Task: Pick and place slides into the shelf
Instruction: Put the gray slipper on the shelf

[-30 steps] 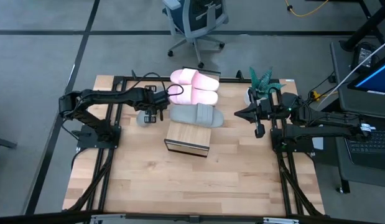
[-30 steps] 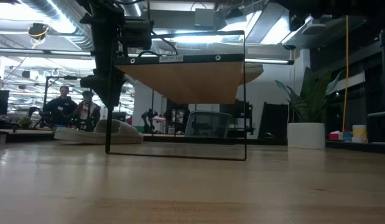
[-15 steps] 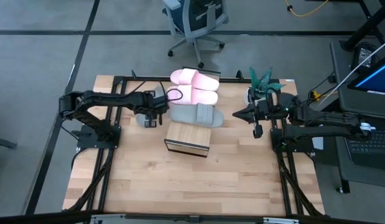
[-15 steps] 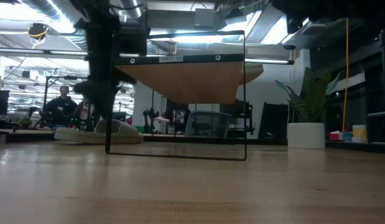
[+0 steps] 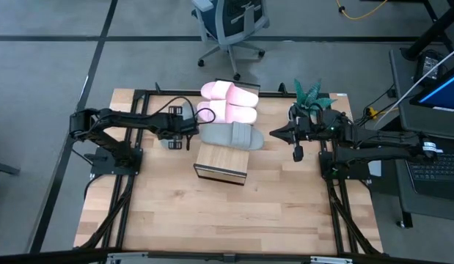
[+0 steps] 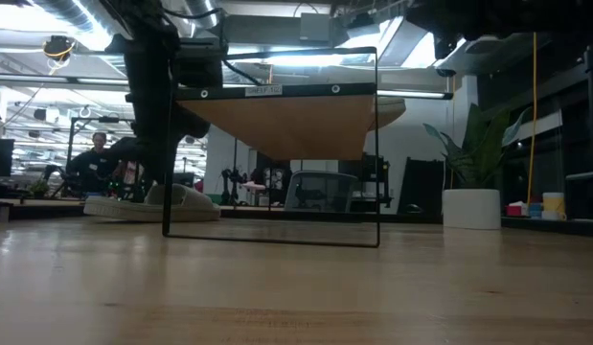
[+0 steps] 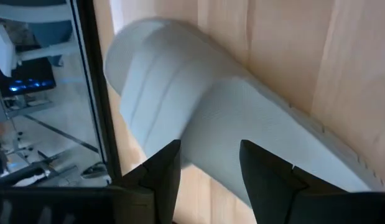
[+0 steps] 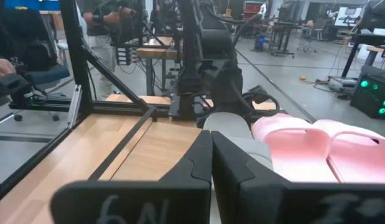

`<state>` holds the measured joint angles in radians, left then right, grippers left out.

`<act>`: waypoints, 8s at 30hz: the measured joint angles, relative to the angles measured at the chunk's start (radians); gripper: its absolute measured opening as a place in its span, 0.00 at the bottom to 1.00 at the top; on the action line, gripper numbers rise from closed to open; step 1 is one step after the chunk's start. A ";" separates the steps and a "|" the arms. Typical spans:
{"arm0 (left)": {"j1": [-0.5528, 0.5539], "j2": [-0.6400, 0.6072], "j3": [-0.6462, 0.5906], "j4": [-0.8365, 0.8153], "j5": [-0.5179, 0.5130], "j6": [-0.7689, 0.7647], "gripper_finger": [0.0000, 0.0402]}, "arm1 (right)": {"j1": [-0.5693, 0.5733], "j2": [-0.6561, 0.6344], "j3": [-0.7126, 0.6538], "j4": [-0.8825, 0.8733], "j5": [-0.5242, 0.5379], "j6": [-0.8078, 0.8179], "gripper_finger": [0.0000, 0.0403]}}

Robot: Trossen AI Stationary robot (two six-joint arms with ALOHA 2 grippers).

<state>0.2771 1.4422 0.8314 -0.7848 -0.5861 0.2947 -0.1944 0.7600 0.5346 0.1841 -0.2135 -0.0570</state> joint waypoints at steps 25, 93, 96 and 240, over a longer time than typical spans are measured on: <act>0.162 0.000 -0.019 0.174 0.029 0.109 0.39 | 0.000 0.021 0.000 0.044 0.003 0.000 0.01; 0.166 -0.071 -0.076 0.250 -0.026 0.255 0.00 | 0.000 0.021 0.000 0.068 0.004 0.028 0.01; 0.158 -0.121 -0.062 0.209 -0.034 0.233 0.00 | 0.000 0.021 0.000 0.069 0.004 0.026 0.01; -0.306 -0.020 0.408 0.499 0.594 1.208 0.00 | 0.000 0.021 0.000 0.190 0.054 0.105 0.01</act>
<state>-0.0292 1.4218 1.2393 -0.2854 0.0077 1.5032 -0.1940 0.7807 0.5343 0.3740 -0.1592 0.0475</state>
